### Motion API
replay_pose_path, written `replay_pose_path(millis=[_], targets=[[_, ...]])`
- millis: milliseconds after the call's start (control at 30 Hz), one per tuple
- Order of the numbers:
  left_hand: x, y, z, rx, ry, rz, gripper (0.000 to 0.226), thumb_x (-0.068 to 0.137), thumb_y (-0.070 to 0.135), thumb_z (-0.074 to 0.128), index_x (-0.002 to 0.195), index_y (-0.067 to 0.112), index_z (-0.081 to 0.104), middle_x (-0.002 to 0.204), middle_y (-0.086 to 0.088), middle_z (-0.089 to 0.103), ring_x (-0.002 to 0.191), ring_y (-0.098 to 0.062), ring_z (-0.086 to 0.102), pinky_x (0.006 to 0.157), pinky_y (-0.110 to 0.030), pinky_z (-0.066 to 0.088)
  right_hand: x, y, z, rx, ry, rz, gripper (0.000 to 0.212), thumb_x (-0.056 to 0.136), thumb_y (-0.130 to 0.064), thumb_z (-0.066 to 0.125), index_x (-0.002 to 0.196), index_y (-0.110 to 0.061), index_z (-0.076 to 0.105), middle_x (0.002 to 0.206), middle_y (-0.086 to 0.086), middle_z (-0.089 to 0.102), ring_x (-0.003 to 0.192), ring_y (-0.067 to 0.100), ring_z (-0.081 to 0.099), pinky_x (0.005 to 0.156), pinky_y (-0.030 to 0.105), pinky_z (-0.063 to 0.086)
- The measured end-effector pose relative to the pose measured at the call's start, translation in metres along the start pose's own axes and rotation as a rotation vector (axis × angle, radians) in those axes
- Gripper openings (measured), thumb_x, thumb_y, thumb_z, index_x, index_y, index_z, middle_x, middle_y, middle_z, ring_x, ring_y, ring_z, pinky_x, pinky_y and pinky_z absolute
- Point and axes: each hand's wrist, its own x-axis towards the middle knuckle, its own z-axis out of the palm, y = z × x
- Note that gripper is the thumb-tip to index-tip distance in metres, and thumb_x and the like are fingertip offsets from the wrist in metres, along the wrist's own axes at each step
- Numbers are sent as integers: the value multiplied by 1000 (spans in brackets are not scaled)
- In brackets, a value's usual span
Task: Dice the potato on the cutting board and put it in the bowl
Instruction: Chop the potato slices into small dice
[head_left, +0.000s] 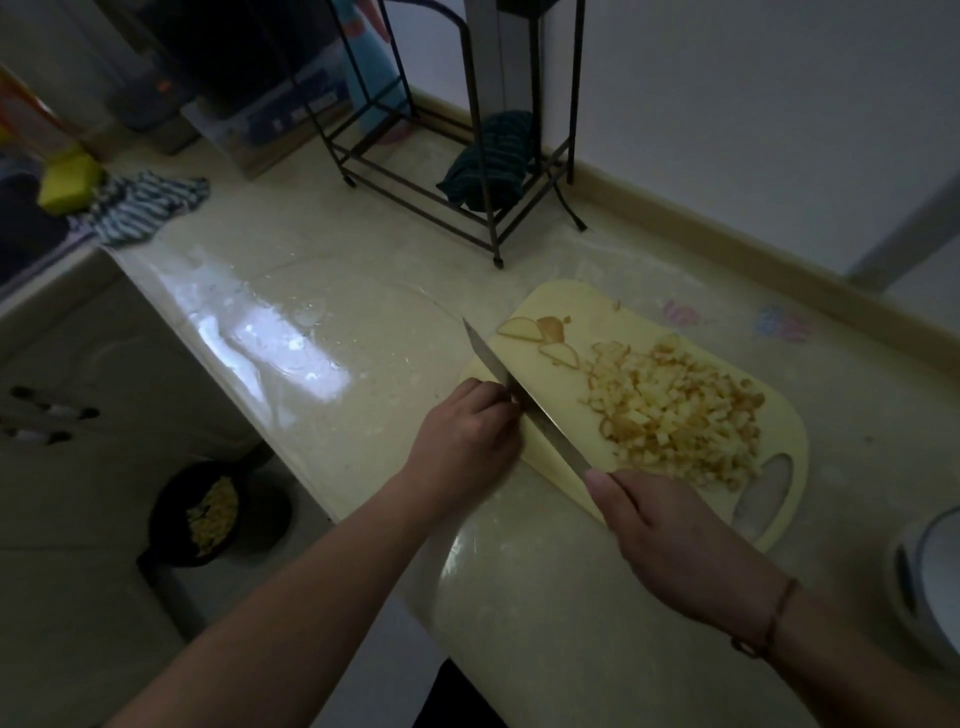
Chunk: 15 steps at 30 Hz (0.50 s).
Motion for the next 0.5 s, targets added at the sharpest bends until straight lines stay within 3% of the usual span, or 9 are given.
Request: replay_pose_path(millis=[333,500], targets=[[2,-1,1,-11,26,-16,10,77,5,73,86,3,77,87,-10,71,77,-27,63,65,-33,51,-22,4,-6,-26,-37,51,60,82,-66,21,66,-16,51,61,1,55,66,11,54,64,25,37],[2,-2,1,-37,24,12,11,78,6,73,88,4,76,87,-10,70,77,-28,63,65,-32,50,4,-6,6,-103,-55,21,47,98,-50,29,66,-19,46,64,-4,52,66,15,50,63,28,28]])
